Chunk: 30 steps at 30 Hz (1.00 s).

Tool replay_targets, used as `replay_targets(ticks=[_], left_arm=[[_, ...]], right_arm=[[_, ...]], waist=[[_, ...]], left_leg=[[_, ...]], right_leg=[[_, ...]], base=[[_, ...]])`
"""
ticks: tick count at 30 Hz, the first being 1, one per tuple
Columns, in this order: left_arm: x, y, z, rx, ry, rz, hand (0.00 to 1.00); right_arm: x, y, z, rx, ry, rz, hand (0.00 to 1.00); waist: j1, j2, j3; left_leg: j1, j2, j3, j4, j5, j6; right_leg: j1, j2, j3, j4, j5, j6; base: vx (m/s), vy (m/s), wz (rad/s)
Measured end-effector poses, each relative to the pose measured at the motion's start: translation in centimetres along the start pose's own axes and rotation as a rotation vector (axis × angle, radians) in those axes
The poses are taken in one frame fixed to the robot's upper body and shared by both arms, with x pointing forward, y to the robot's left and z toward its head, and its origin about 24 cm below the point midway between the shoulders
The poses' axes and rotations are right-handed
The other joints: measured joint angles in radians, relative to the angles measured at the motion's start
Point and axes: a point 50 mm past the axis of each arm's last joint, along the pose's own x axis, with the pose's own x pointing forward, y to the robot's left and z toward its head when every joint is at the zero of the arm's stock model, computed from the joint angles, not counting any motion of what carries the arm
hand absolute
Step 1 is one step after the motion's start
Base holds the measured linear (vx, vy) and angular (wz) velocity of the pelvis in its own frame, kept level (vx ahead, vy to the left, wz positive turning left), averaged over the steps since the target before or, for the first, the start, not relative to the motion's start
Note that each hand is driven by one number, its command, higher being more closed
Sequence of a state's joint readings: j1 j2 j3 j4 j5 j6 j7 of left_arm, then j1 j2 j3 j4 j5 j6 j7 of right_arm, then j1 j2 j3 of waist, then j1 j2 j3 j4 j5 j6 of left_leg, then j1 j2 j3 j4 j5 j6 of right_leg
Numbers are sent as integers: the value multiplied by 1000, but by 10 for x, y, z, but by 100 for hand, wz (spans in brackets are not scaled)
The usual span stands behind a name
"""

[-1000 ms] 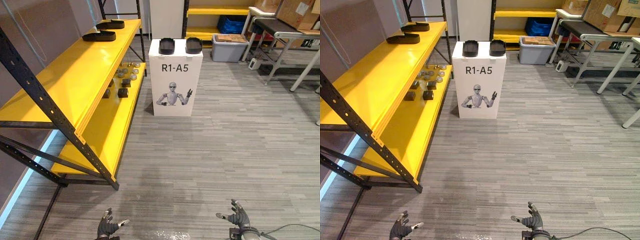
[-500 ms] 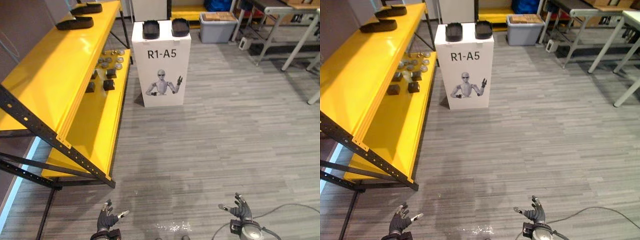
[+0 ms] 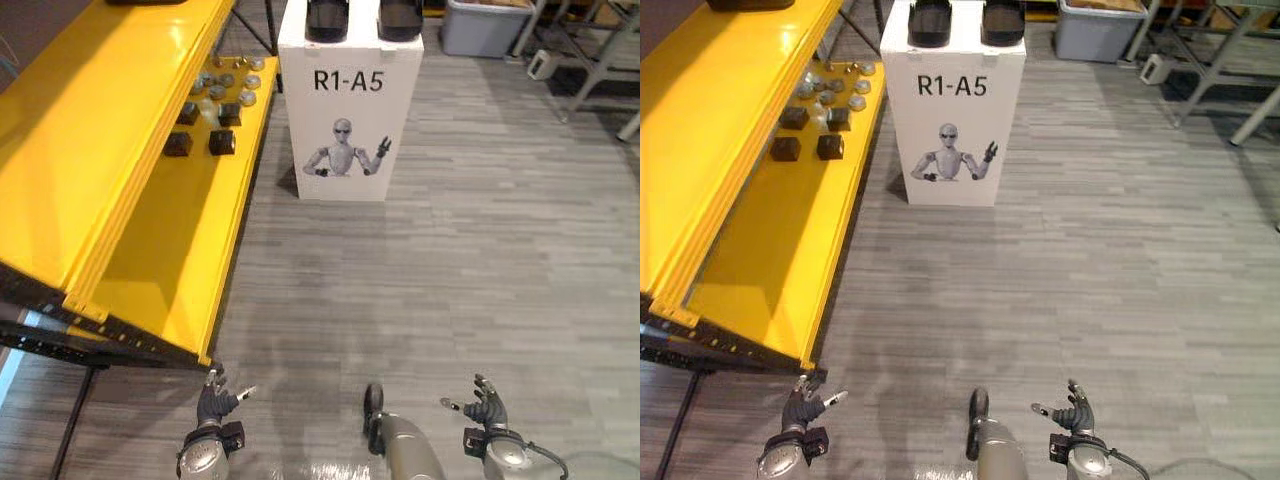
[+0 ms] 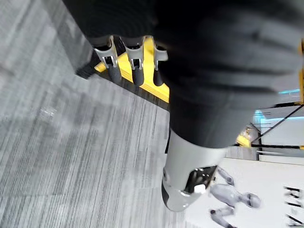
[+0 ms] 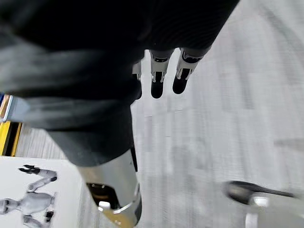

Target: Walk over and take plastic housings, then place them on the shelf

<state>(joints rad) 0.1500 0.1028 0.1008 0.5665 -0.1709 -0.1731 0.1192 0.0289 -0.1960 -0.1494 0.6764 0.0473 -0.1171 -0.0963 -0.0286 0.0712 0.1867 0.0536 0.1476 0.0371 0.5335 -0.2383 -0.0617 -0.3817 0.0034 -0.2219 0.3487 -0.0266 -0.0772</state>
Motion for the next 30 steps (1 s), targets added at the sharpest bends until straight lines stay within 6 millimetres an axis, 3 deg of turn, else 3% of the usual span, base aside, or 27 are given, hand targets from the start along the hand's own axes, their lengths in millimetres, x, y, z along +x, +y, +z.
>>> replay_targets(ticks=[1, 2, 3, 5, 7, 9, 10, 11, 12, 13, 14, 16, 18, 19, 20, 21, 23, 25, 28, 29, 30], left_arm=[[-1, -2, -1, -7, 3, -2, 0], [-3, -4, -2, -13, 4, -10, 0], [-3, -7, -2, -12, 4, -22, 0], [-4, -12, 0, -27, -10, -34, 0], [-5, -17, 4, -37, -29, -48, 0], [-5, -17, 5, -39, -32, -46, 0], [-7, -17, 1, -44, -21, -45, 0], [-10, -19, -2, -51, -10, -45, 0], [-11, -19, -5, -53, -1, -43, 0], [-11, -17, -8, -48, 12, -37, 0], [-12, -16, -10, -46, 19, -33, 0], [-12, -18, -12, -43, 33, -40, 0], [-14, -20, -17, -43, 53, -42, 0], [-14, -19, -18, -38, 59, -41, 0], [-14, -18, -18, -18, 59, -52, 0], [-13, -19, -17, -1, 58, -64, 0], [-12, -20, -16, -2, 57, -63, 0], [-12, -19, -15, -4, 56, -56, 0], [-9, -20, -12, -21, 50, -54, 0], [-7, -18, -12, -12, 50, -50, 0], [-7, -16, -12, -6, 53, -48, 0]], right_arm=[[-1, 4, -1, -2, -1, 15, 0], [-4, 12, -2, 5, -3, 34, 0], [-5, 18, 1, 19, -18, 49, 0], [-6, 26, 5, 45, -35, 63, 0], [-7, 31, 5, 59, -35, 69, 0], [-5, 32, 5, 65, -26, 71, 0], [-4, 30, 2, 71, -9, 58, 0], [-4, 27, -1, 75, 6, 45, 0], [-3, 25, -5, 71, 22, 38, 0], [-6, 25, -10, 72, 43, 37, 0], [-7, 26, -12, 73, 48, 38, 0], [-8, 25, -15, 70, 58, 34, 0], [-9, 25, -27, 71, 113, 30, 0], [-11, 26, -31, 71, 126, 32, 0], [-15, 29, -36, 74, 142, 40, 0], [-18, 32, -40, 78, 154, 50, 0], [-22, 35, -44, 84, 166, 56, 0], [-23, 40, -44, 69, 166, 82, 0], [-24, 41, -46, 64, 171, 87, 0], [-24, 40, -46, 63, 172, 84, 0], [-24, 39, -46, 62, 171, 83, 0]], waist=[[1, 5, 3], [20, 2, 7], [42, -10, 14], [61, -25, 23], [86, -28, 24], [102, -28, 27], [113, -34, 31], [119, -30, 28], [121, -26, 25], [132, -34, 19], [132, -46, 12], [119, -73, 0], [130, -77, -3], [125, -79, -4], [117, -85, -6], [117, -88, -6], [104, -84, -10], [88, -79, -12], [62, -68, -7], [55, -75, -10], [52, -79, -11]], left_leg=[[-73, 37, 1, 197, 83, 20], [-146, 87, 25, 413, 116, 19], [-209, 112, 67, 551, 107, 15], [-296, 115, 111, 606, 102, 22], [-408, 108, 168, 514, 69, 23], [-455, 58, 185, 282, 51, 24], [-449, 9, 174, 56, 67, 13], [-432, -30, 158, -163, 117, 6], [-425, -48, 144, -284, 169, 15], [-402, -66, 136, -307, 272, 31], [-396, -82, 135, -308, 302, 64], [-407, -126, 133, -259, 286, 112], [-335, -144, 157, -238, 203, 116], [-306, -154, 156, -238, 181, 120], [-246, -173, 147, -239, 138, 131], [-185, -187, 140, -240, 102, 137], [-85, -197, 113, -273, 61, 147], [-4, -184, 85, -316, 40, 139], [94, -129, 40, -369, 27, 123], [123, -113, 30, -387, 16, 105], [136, -110, 21, -394, 5, 87]], right_leg=[[70, 26, -10, -48, -10, -15], [174, 63, -3, -108, -18, -28], [257, 78, 20, -157, -26, -40], [345, 81, 48, -221, -32, -47], [427, 81, 80, -301, -32, -47], [490, 76, 110, -347, -42, -40], [527, 68, 130, -366, -56, -30], [561, 62, 142, -385, -76, -19], [582, 62, 156, -389, -98, -9], [606, 47, 183, -388, -131, 8], [612, 34, 187, -378, -154, 16], [584, -15, 185, -278, -215, 55], [490, -51, 195, 51, -243, 123], [457, -63, 188, 174, -228, 161], [376, -93, 186, 406, -135, 266], [299, -127, 172, 603, -105, 257], [210, -168, 107, 727, -149, 176], [121, -168, 57, 661, -184, 147], [50, -115, 33, 243, -188, 133], [52, -85, 74, 19, -126, 138], [51, -77, 100, -69, -70, 142]], base=[[731, -330, -5], [696, -305, -21], [551, -229, -36], [508, -153, -36], [461, -80, -37], [383, 23, -38], [439, 101, -42], [526, 134, -46], [551, 192, -52], [483, 169, -41], [516, 165, -28], [482, 122, -2], [545, 155, -14], [505, 164, 3], [524, 147, 21], [527, 130, 23], [529, 57, 34], [580, -18, 44], [557, -111, 47], [601, -207, 51], [749, -314, 59]])
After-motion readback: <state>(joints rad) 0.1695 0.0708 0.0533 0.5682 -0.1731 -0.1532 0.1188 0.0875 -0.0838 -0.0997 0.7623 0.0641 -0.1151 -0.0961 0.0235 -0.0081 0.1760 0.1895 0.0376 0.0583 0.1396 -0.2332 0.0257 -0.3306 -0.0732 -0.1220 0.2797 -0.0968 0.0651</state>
